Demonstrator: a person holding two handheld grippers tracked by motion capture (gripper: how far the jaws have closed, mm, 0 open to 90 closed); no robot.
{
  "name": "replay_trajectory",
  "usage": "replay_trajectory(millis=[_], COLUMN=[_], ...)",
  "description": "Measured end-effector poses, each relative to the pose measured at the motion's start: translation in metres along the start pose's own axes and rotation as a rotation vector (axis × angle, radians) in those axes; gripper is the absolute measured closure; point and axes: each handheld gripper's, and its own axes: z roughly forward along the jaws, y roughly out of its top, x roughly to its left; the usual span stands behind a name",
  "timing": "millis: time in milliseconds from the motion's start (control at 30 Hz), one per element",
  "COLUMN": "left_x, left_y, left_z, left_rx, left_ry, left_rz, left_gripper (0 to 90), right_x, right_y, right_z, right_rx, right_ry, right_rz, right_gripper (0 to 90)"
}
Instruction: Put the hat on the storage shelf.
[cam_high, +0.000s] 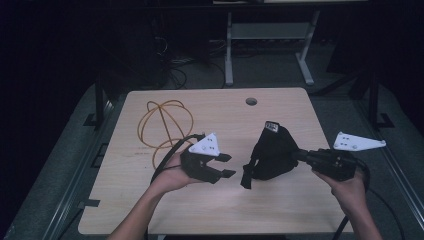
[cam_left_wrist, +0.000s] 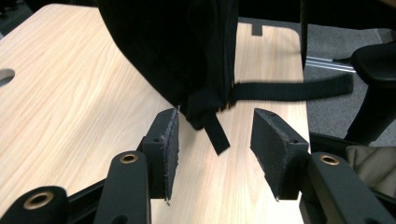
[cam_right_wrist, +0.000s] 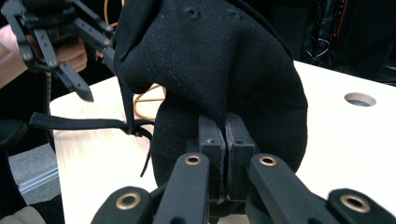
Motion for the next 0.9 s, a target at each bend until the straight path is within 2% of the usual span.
replay_trajectory(millis=[267, 567, 600, 700, 900], left_x=[-0.003, -0.006, -0.006, -0.007, -0.009], left_y=[-0.021, -0.046, -0.05, -0.056, -0.067], left_z=[-0.002, -0.003, -0.003, -0.004, -0.003], left_rx=[0.008, 0.018, 0.021, 0.029, 0.04], left_ry=[0.016, 0.037, 0.04, 0.052, 0.066], left_rz=[-0.014, -0.03, -0.033, -0.021, -0.037], left_gripper=[49.9, 48.4, 47.9, 47.1, 45.0], right_x=[-0.004, -0.005, -0.005, -0.006, -0.006], right_y=[0.014, 0.039, 0.046, 0.055, 0.071], right_z=[0.004, 0.014, 0.017, 0.021, 0.028], right_rx=[0.031, 0.057, 0.064, 0.064, 0.07], right_ry=[0.017, 0.033, 0.041, 0.051, 0.063], right_rz=[0.006, 0.004, 0.003, 0.007, -0.001], right_gripper=[88.1, 88.1, 88.1, 88.0, 88.0])
